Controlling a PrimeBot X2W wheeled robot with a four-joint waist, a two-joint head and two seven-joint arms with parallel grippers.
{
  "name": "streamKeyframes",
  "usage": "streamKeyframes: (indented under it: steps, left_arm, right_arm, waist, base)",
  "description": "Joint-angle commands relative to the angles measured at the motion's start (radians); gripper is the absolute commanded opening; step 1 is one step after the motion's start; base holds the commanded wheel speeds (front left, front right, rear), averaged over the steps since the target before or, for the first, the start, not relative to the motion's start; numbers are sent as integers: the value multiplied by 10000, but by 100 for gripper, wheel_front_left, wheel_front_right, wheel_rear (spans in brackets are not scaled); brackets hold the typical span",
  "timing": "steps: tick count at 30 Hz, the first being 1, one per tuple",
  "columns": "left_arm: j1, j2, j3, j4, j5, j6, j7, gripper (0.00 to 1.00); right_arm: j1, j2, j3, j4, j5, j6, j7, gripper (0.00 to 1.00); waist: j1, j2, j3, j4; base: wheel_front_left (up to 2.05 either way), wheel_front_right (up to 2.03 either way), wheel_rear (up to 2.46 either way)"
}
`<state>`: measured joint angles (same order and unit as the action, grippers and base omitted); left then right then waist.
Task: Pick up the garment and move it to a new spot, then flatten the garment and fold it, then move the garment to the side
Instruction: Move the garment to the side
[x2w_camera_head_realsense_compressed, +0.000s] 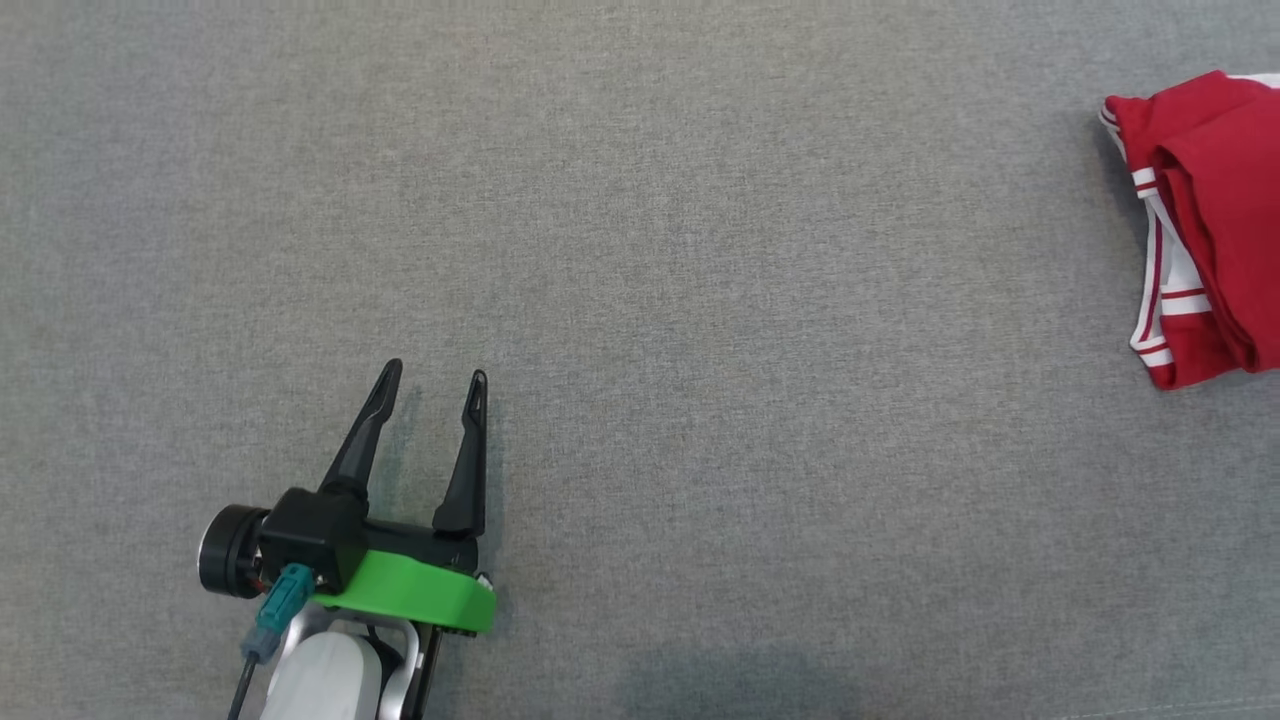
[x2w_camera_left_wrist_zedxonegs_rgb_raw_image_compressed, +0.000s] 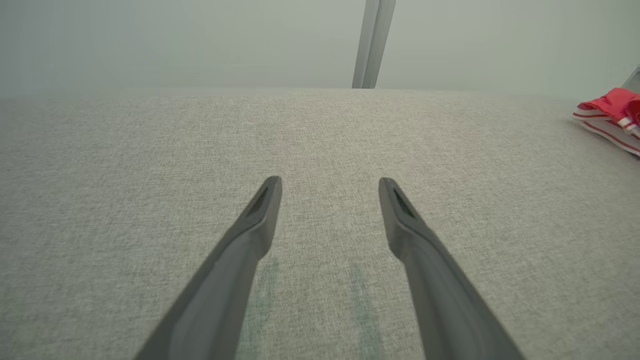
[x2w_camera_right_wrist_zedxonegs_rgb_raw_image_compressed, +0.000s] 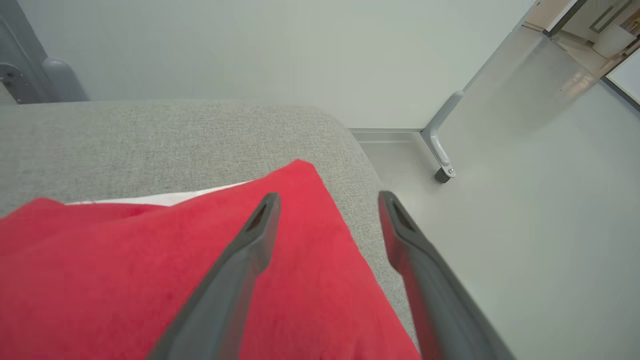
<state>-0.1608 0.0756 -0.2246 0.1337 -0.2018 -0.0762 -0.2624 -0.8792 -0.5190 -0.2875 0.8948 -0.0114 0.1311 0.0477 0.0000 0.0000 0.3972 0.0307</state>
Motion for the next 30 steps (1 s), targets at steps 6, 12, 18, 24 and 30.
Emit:
streamKeyframes:
  steps: [6, 12, 18, 24, 30]
  left_arm:
    - [-77, 105, 318, 94, -280, 27, -27, 100]
    - [-58, 50, 758, 470, -597, 295, -28, 100]
    - [62, -117, 1095, 616, -1054, 575, -28, 100]
    - [355, -157, 1112, 947, -1112, 857, -15, 100]
    - [514, -184, 1105, 1101, -1078, 967, -15, 100]
  right_arm:
    - [-243, 415, 1532, -551, 919, -8, -888, 100]
    - [343, 885, 2700, -1598, 1957, -8, -1738, 100]
    - [1433, 1649, 3196, -2807, 2429, -8, -2320, 100]
    - [3093, 3043, 2886, -4316, 2159, -6, -2689, 100]
    - [5046, 4228, 2921, -5760, 1696, -6, -2814, 100]
  waist:
    - [0, 0, -809, -385]
    - [0, 0, -1618, -566]
    - [0, 0, -2335, -605]
    - [0, 0, -2752, -580]
    - [0, 0, -2929, -434]
  base:
    - [0, 0, 0]
    - [0, 0, 0]
    - [0, 0, 0]
    - [0, 0, 0]
    - [0, 0, 0]
